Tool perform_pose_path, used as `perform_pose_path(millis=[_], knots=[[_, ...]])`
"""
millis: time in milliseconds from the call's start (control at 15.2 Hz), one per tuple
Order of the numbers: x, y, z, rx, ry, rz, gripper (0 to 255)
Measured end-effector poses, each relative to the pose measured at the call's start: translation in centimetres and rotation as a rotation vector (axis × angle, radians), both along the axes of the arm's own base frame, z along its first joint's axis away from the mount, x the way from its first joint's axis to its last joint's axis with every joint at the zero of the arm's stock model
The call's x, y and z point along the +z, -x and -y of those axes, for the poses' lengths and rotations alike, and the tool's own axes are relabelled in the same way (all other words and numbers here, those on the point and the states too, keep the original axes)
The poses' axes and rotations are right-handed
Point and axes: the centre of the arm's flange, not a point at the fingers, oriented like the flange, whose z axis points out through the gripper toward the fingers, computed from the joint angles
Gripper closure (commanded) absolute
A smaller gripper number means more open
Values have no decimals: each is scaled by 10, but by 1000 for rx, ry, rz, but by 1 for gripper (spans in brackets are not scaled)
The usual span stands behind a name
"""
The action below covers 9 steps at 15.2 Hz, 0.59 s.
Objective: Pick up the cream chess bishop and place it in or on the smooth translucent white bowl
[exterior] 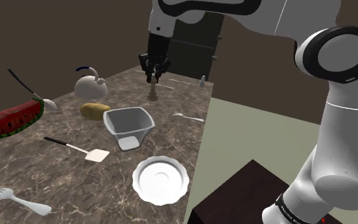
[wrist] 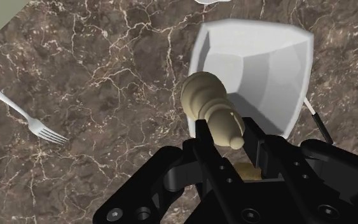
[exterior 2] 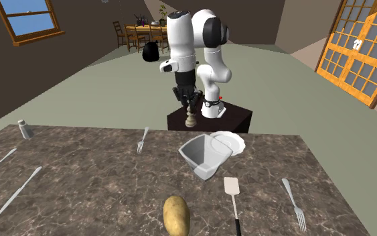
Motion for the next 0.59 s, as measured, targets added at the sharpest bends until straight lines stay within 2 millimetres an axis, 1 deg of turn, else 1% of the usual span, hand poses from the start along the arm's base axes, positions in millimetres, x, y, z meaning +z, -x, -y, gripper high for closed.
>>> perform_pose_path(millis=[66,264,396,462,594], knots=[[3,-4,-13,0,0,0,255],[8,-8,-49,0,0,0,255],[16,-10,-79,0,0,0,255],[16,-10,-87,0,0,0,255],[10,-11,-94,-1,0,0,255]])
